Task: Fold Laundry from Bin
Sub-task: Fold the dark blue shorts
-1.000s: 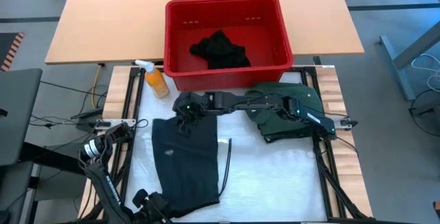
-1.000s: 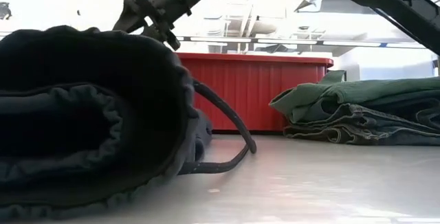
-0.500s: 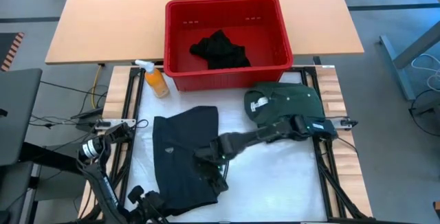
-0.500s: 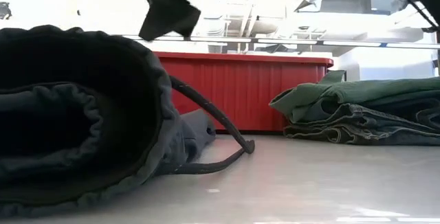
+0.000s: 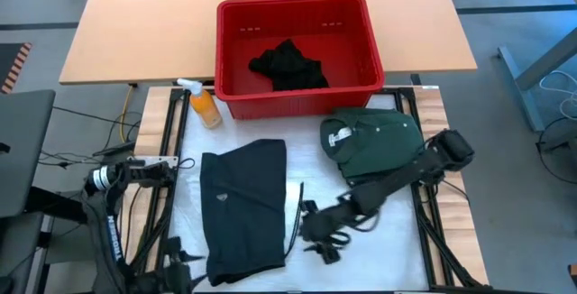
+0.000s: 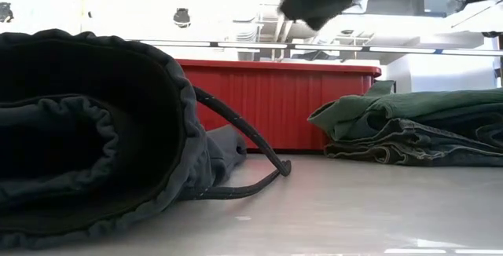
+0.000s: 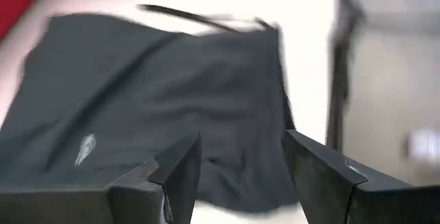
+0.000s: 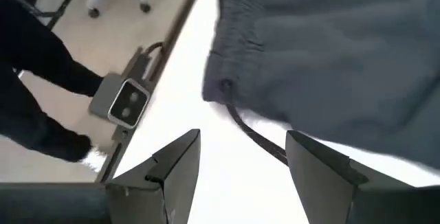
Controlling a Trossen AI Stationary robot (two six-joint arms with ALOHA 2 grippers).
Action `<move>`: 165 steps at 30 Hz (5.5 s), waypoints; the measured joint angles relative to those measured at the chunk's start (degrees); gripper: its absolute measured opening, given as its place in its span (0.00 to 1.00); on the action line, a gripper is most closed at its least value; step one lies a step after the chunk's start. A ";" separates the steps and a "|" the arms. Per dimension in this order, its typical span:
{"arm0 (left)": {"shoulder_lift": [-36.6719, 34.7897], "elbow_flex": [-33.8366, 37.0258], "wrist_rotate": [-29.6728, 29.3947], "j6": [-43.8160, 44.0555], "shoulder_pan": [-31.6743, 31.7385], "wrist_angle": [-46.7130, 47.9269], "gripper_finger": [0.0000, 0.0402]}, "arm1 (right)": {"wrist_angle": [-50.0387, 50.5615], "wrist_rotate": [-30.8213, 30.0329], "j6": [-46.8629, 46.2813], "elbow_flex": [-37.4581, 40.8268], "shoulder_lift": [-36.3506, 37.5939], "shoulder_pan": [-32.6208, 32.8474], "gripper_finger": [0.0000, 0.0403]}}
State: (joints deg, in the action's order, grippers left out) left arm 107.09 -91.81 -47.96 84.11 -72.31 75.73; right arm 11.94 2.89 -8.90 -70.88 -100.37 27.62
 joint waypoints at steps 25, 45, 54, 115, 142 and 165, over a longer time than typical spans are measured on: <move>0.87 16.20 8.07 -27.53 2.51 -24.16 0.48 | -7.55 -24.02 46.92 -9.11 -19.36 6.27 0.60; 0.87 16.20 11.77 -29.56 3.87 -26.92 0.48 | -20.05 -19.20 46.49 -11.68 -27.79 5.38 0.53; 0.85 16.20 13.46 -28.04 3.95 -27.39 0.48 | -20.50 -16.08 37.57 -11.63 -28.67 4.40 0.10; -3.94 37.71 8.16 -26.64 35.15 -61.83 0.48 | -6.50 -20.43 -49.39 10.35 17.56 5.41 0.06; 0.76 37.60 29.30 -23.10 41.29 -74.50 0.24 | 12.52 -20.71 -58.92 22.00 31.83 -11.80 0.06; -24.90 37.73 3.75 -20.08 29.84 -64.76 0.28 | -1.16 -8.34 -49.94 25.21 32.72 -17.10 0.06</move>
State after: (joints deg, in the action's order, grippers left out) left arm 82.19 -54.08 -44.21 64.03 -42.47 10.98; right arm 10.79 -5.45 -58.84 -45.67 -67.66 10.52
